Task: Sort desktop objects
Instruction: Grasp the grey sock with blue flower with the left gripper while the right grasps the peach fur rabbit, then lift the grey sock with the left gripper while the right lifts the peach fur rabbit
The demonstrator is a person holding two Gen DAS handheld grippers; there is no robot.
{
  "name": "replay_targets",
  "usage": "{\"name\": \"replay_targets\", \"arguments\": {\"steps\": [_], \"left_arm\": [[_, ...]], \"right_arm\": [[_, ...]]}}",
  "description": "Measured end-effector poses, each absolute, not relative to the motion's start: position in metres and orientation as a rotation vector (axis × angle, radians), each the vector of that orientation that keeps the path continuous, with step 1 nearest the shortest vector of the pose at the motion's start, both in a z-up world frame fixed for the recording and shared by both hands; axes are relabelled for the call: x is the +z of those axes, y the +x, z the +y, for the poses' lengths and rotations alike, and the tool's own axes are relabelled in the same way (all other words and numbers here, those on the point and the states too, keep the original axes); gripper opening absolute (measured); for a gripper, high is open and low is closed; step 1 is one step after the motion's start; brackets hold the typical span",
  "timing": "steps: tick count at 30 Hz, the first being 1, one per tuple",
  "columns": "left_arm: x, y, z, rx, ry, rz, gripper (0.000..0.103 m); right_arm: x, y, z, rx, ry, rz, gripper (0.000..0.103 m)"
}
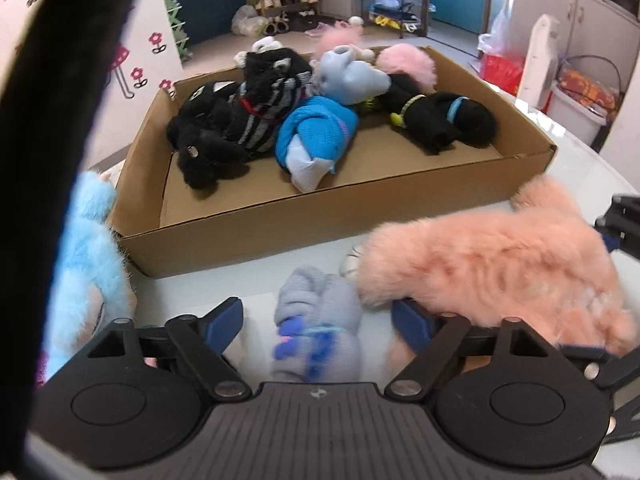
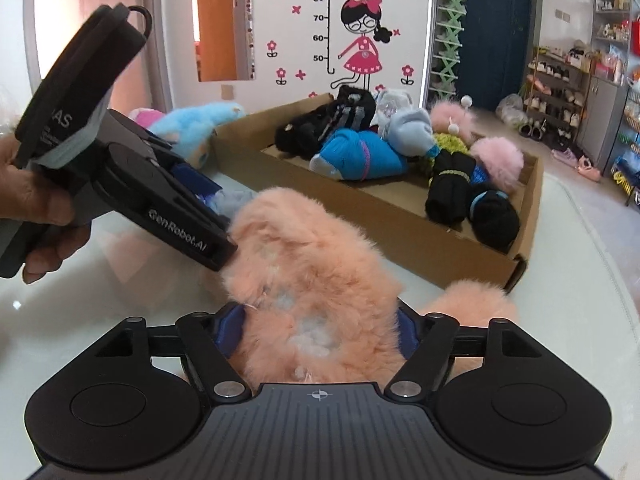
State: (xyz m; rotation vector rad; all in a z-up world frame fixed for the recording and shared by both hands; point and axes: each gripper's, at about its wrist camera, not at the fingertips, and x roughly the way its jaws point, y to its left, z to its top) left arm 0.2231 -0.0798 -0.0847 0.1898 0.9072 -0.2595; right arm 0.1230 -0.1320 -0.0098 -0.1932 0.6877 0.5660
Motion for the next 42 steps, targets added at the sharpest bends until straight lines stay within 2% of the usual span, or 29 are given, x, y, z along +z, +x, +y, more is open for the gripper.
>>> {"name": "replay_targets", "arguments": {"steps": [4, 6, 8, 9, 21, 24, 26, 27, 28, 30, 31, 42], "left_arm": [[-0.086, 0.225, -0.077, -0.273, 0.141, 0.907, 0.077], [-0.085, 0.223, -0.078, -0.278, 0.141, 0.897, 0.067], [-0.083, 0.222, -0.078, -0.277, 0.139, 0.889, 0.044], [-0.082, 0.22, -0.079, -0.28, 0.138, 0.885, 0.037], [-0.081, 0.198, -0.078, -0.301, 0.126, 0.896, 0.035], [-0.082, 0.193, -0.084, -0.295, 0.152, 0.886, 0.041], [-0.088, 0.194, -0.085, -0.279, 0.151, 0.914, 0.095], [-0.09, 0.193, -0.084, -0.279, 0.146, 0.911, 0.095], [-0.091, 0.19, -0.084, -0.282, 0.142, 0.898, 0.092], [-0.087, 0.186, -0.083, -0.285, 0.14, 0.877, 0.067], [-0.083, 0.185, -0.083, -0.279, 0.141, 0.877, 0.035], [-0.078, 0.177, -0.088, -0.286, 0.127, 0.896, 0.031]], "right_arm": [[-0.02, 0.128, -0.128, 0.561, -0.203, 0.696, 0.076], [-0.018, 0.127, -0.13, 0.561, -0.187, 0.698, 0.066], [-0.017, 0.127, -0.133, 0.563, -0.159, 0.707, 0.064], [-0.017, 0.126, -0.132, 0.562, -0.161, 0.71, 0.063], [-0.014, 0.126, -0.166, 0.491, -0.038, 0.739, 0.06], [-0.015, 0.122, -0.174, 0.472, -0.025, 0.733, 0.06], [-0.016, 0.119, -0.171, 0.464, -0.052, 0.722, 0.061], [-0.017, 0.117, -0.167, 0.458, -0.087, 0.713, 0.061], [-0.018, 0.116, -0.163, 0.452, -0.113, 0.707, 0.061], [-0.018, 0.114, -0.159, 0.444, -0.139, 0.702, 0.061], [-0.018, 0.115, -0.16, 0.444, -0.136, 0.701, 0.061], [-0.017, 0.11, -0.165, 0.429, -0.078, 0.691, 0.058]]}}
